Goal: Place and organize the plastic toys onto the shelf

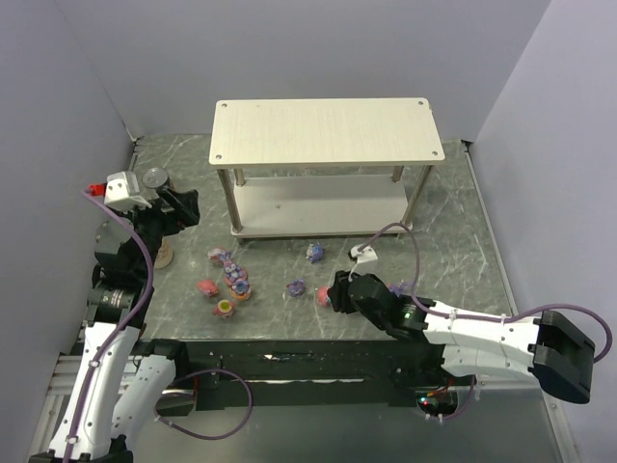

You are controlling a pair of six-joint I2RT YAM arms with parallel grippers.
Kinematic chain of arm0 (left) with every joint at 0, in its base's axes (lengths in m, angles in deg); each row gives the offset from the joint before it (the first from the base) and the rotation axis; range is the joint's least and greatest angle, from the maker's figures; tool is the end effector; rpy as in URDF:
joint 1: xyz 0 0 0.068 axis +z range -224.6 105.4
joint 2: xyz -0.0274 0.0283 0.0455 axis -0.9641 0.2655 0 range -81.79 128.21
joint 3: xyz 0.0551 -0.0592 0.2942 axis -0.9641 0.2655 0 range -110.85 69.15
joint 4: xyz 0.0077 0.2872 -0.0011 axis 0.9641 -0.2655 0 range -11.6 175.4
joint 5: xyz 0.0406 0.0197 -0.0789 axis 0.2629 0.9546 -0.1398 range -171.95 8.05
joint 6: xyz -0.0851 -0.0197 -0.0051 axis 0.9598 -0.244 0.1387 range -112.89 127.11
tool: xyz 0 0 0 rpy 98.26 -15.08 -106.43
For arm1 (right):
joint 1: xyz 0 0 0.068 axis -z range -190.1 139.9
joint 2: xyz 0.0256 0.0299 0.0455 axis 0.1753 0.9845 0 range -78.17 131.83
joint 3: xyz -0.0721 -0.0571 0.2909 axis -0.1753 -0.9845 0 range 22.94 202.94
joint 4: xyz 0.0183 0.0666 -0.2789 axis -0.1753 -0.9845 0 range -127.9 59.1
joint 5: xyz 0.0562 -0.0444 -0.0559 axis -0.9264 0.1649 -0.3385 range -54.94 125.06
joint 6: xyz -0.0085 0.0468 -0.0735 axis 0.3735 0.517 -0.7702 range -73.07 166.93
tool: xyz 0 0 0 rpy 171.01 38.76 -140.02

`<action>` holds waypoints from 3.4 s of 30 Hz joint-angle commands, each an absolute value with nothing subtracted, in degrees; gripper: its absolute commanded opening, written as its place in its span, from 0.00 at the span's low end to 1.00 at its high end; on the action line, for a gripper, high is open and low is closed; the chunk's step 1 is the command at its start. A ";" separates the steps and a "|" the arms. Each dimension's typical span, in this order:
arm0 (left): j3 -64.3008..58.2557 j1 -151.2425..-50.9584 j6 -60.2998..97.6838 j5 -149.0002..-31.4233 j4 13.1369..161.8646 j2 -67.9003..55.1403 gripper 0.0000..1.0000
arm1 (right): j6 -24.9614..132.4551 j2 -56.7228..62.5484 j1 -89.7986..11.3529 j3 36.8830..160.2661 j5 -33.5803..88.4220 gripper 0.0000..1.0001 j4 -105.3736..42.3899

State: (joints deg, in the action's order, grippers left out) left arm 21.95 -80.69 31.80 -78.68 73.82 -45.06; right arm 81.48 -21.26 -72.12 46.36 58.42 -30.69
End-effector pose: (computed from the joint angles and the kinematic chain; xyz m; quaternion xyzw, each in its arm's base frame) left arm 0.1895 -0.0158 0.3969 -0.1350 0.7010 -0.1661 0.6803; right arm 0.1395 0.1969 0.1825 -0.1113 0.8599 0.2287 0.4425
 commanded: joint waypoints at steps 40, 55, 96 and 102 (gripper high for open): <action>21.86 -80.75 31.11 -78.35 74.59 -43.20 0.96 | 89.03 -4.87 -73.55 48.69 51.33 0.25 -20.61; 22.30 -80.75 31.02 -79.66 74.85 -43.47 0.96 | 87.80 -6.54 -77.59 44.14 54.30 0.47 -24.75; 21.42 -81.02 30.67 -81.51 74.50 -41.53 0.96 | 76.21 17.10 -81.73 41.49 66.71 0.93 -3.75; 21.16 -81.10 30.58 -81.51 74.23 -41.45 0.96 | 72.16 15.70 -75.05 37.28 61.71 0.92 4.69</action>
State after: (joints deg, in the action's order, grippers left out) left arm 22.06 -80.82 31.56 -80.63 73.54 -41.45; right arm 73.32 13.36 -78.78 42.99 71.99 9.44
